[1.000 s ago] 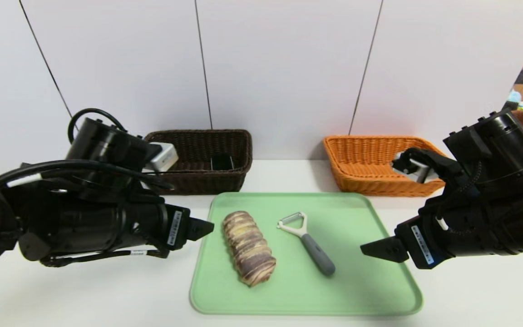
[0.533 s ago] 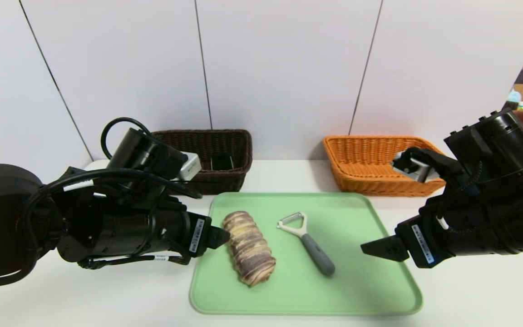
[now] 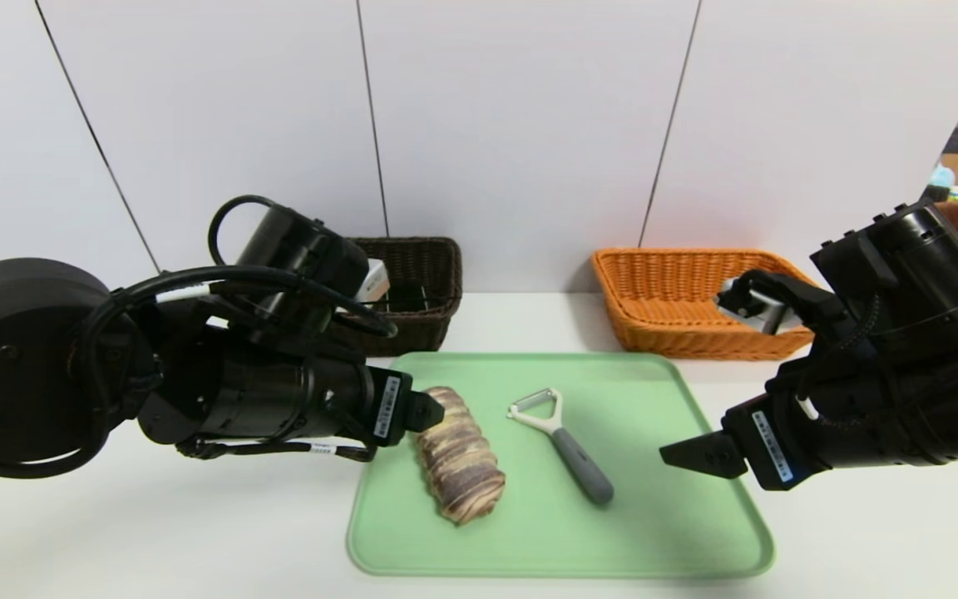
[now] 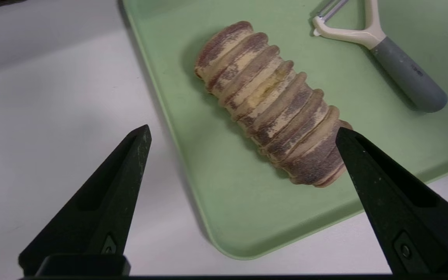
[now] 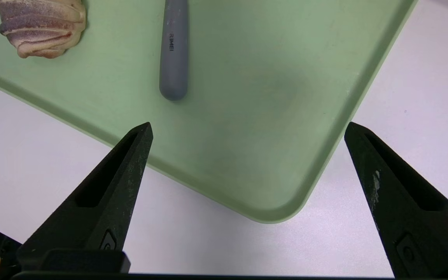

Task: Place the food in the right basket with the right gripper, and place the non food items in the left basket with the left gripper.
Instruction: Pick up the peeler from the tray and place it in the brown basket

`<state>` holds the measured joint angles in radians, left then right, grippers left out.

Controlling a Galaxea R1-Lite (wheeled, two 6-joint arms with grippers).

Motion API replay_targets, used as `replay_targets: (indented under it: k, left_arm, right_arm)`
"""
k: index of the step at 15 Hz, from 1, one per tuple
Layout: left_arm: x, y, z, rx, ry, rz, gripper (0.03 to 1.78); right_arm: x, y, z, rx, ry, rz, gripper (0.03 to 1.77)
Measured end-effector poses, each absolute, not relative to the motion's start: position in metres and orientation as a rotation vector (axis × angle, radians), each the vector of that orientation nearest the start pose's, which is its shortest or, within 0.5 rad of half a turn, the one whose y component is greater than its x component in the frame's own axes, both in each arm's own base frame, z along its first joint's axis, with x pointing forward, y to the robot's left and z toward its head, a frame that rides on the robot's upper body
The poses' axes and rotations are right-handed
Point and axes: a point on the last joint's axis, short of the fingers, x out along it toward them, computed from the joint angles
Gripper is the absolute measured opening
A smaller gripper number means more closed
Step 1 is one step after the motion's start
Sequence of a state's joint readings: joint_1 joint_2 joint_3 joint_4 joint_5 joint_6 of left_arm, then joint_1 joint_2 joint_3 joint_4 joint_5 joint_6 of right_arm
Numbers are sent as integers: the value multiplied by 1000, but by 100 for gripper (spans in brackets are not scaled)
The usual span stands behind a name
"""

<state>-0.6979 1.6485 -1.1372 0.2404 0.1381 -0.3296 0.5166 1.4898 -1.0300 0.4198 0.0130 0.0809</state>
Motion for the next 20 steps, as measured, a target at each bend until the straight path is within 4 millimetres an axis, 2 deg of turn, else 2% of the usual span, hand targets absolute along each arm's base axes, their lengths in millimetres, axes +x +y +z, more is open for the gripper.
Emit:
replay_targets:
  k: [4,10,20]
  left_arm:
    - [226,-214,220,-2,779,-395,169]
    - [236,-268,202,-23,818,-316,169]
    - [237,-316,201,-22,886,-309,169]
  right_arm:
    - [202,112,209,-133,887,443,170]
    - [199,107,207,-112,897,390,170]
    - [190,90,205,-92,897,339,170]
